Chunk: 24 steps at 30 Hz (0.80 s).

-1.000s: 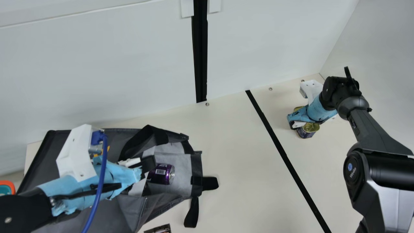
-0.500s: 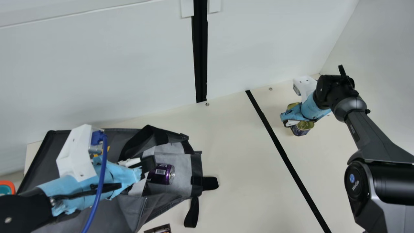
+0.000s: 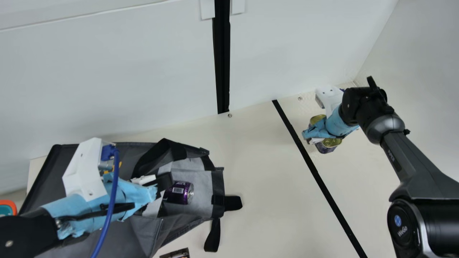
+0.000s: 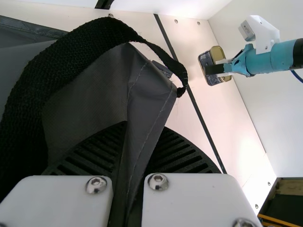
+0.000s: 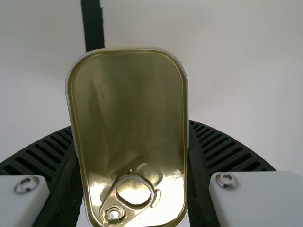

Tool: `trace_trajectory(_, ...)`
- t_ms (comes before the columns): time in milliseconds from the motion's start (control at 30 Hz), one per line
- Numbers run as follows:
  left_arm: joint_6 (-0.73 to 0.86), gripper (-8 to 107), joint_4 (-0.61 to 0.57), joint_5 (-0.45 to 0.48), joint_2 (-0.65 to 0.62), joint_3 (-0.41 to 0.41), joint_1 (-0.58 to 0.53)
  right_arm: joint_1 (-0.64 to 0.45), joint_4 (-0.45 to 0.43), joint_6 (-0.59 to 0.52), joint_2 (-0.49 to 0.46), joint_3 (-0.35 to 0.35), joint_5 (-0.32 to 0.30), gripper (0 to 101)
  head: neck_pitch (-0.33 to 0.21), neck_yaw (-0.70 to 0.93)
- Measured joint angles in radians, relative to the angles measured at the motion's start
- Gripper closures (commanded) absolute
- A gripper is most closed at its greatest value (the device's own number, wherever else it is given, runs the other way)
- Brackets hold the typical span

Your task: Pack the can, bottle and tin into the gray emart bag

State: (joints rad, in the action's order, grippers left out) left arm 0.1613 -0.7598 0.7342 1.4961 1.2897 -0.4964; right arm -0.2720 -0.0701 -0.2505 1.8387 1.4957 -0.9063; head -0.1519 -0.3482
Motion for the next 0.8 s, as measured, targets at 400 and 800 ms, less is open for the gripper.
trace_trajectory(400, 0.000, 89, 0.000, 0.000, 0.000, 0.000, 0.000, 0.052, 0.000, -0.044, -0.086, -0.079, 0.016, 101, 0.000, 0.000)
trace_trajectory(800, 0.000, 89, 0.000, 0.000, 0.000, 0.000, 0.000, 0.114, 0.009, -0.104, -0.164, -0.133, 0.014, 101, 0.000, 0.000)
